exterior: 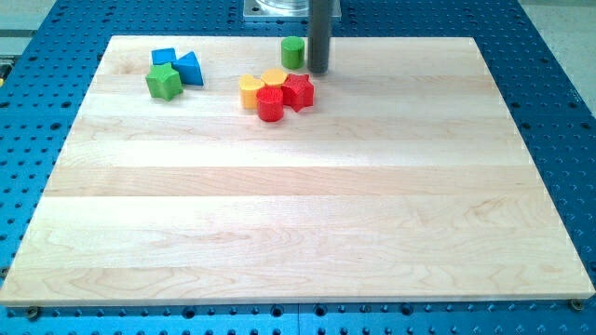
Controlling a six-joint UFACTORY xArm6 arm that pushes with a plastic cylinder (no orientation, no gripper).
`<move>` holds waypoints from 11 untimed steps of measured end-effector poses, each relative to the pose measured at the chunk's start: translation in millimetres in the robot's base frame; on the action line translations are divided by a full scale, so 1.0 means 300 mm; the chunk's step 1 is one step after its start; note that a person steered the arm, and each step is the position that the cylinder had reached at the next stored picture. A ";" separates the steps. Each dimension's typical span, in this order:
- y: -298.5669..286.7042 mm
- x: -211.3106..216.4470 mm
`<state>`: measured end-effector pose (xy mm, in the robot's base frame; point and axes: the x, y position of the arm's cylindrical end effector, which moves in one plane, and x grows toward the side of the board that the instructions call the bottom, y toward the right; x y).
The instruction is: Move the green circle to the bottom right of the blue triangle
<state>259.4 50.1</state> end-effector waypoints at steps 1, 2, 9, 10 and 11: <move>-0.034 -0.064; -0.189 -0.064; -0.437 0.004; -0.522 0.044; -0.557 0.047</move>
